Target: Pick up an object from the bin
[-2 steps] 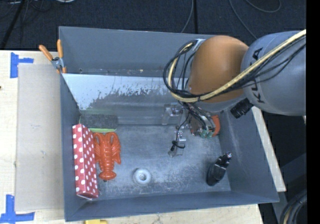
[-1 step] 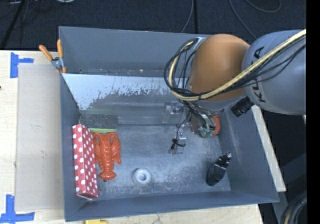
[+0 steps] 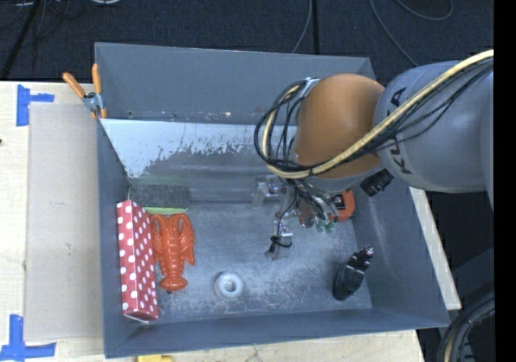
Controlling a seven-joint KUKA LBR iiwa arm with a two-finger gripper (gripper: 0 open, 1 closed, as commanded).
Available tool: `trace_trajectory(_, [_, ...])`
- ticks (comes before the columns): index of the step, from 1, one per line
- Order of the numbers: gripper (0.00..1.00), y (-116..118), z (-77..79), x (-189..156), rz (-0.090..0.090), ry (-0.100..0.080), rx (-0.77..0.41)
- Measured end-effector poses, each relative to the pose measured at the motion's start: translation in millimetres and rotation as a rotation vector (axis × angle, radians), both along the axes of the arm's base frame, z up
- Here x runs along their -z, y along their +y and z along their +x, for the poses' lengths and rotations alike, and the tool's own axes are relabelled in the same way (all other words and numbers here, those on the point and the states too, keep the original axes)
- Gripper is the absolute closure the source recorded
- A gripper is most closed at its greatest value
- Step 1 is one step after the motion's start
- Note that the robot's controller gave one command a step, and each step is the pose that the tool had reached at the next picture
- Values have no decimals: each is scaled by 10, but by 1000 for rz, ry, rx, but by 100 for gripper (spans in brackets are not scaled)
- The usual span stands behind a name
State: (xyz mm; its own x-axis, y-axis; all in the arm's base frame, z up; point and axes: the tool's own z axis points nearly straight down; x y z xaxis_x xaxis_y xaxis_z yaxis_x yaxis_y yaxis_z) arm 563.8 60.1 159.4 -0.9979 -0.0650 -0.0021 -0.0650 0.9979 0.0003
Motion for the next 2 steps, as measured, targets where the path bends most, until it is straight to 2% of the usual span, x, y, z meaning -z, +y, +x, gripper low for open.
trace_trajectory(1, [0, 416, 94, 585, -1, 0, -74])
trace_trajectory(2, [0, 542, -386, 798, 1, 0, -130])
